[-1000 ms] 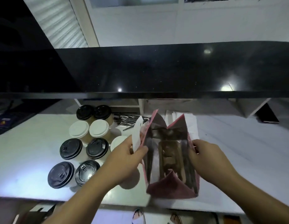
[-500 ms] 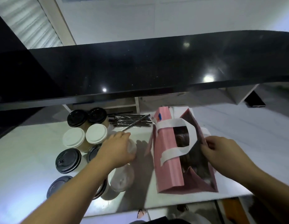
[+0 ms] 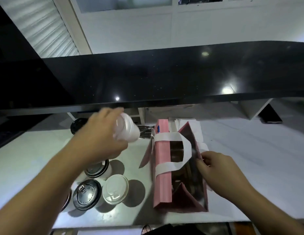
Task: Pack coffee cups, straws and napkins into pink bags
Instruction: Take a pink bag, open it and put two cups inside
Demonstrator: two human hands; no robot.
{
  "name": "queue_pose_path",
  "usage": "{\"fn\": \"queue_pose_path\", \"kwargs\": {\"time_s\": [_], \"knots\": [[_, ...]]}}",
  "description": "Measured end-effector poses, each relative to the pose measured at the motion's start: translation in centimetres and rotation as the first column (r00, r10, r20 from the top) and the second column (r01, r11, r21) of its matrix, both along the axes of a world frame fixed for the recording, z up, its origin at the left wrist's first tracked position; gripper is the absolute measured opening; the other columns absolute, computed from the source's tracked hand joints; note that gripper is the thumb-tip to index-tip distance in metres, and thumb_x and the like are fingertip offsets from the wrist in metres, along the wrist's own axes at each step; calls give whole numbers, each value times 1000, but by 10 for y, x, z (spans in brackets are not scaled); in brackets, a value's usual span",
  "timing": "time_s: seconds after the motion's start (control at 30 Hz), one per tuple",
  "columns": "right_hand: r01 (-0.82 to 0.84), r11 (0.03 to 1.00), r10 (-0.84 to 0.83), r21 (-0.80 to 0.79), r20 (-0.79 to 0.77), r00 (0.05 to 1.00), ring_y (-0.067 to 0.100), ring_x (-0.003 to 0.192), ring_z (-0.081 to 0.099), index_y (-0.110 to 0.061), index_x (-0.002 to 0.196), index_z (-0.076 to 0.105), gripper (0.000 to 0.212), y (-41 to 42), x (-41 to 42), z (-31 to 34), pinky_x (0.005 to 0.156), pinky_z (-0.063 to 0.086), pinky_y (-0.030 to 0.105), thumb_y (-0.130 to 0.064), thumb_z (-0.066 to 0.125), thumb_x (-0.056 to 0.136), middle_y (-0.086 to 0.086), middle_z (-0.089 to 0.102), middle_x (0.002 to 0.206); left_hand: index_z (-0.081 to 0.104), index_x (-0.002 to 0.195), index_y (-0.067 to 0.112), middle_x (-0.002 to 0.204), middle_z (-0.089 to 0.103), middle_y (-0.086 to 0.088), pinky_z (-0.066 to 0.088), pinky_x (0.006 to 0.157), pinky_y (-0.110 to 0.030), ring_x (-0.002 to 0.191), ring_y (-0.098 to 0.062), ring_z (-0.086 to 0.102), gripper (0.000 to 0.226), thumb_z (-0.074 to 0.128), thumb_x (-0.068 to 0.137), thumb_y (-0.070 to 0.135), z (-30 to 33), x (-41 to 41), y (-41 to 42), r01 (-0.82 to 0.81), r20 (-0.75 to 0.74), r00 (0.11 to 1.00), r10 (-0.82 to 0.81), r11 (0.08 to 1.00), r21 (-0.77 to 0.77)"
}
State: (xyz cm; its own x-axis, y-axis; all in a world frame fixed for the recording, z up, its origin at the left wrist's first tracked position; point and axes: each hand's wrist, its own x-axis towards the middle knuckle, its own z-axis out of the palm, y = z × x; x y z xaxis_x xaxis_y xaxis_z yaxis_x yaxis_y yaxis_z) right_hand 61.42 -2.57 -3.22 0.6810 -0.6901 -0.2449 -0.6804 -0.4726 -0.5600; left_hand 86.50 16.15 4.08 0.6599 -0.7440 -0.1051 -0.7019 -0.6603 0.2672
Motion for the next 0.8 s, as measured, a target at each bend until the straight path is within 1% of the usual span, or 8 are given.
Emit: {"fn": "queue_pose_path", "kwargs": {"time_s": [0.13,0.2,0.27,0.4,0.53,0.6,0.67,0.8], "knots": [[-37,999,37,6,1,999,12,61,63,-25,79,68,31,-2,0,-2,56,52,32,-39,51,101,-5,69,68,29,150,42,142,42,14,42,98,-32,126,-12,46,96,80,69,50,62,-43,-14,27,-46,998,-43,953,-301],[-44,999,44,27,6,999,10,67,64,-26,89,69,25,-2,0,-3,58,52,28,-39,53,102,-7,71,79,31,145,45,135,44,19,43,87,-25,117,-8,49,90,80,70,53,69,-65,-33,78,-91,989,-112,945,-318],[-45,998,45,32,4,999,9,71,64,-26,94,69,22,-2,-1,-3,59,50,27,-38,52,102,-9,71,84,32,145,44,133,43,22,45,89,-27,116,-5,47,88,77,71,58,62,-79,-54,186,-91,973,-214,951,-248],[-33,999,33,1,-27,999,12,60,57,-24,75,57,30,-4,-6,-2,49,35,26,-33,48,103,-4,62,68,28,151,39,147,40,16,43,97,-30,129,-10,40,91,71,74,61,30,-90,-82,342,-45,939,-342,940,-23],[5,1000,-5,-20,-19,1000,19,59,58,-15,73,56,34,-9,-10,-8,53,44,34,-31,46,101,2,61,64,30,155,28,153,42,7,38,102,-30,136,-17,41,90,71,81,60,-2,-96,-98,435,21,897,-441,891,130],[22,999,-22,-32,-8,1000,21,58,55,-11,72,53,36,-12,-11,-11,50,39,34,-30,47,101,3,58,62,39,148,24,146,50,3,45,105,-36,131,-21,47,82,73,80,57,-21,-98,-105,465,-8,881,-472,864,192],[30,999,-30,-41,0,1000,22,58,54,-11,71,52,37,-13,-12,-11,49,36,32,-31,47,102,3,57,62,47,137,23,135,57,0,51,98,-42,121,-23,55,72,73,78,56,-41,-98,-112,467,-25,880,-475,852,237],[22,999,-22,-40,3,1000,19,56,53,-13,71,53,38,-13,-12,-12,49,36,31,-32,47,103,3,57,62,48,130,21,131,58,-4,54,93,-45,116,-26,58,59,73,84,49,-75,-94,-126,446,38,879,-475,849,282]]}}
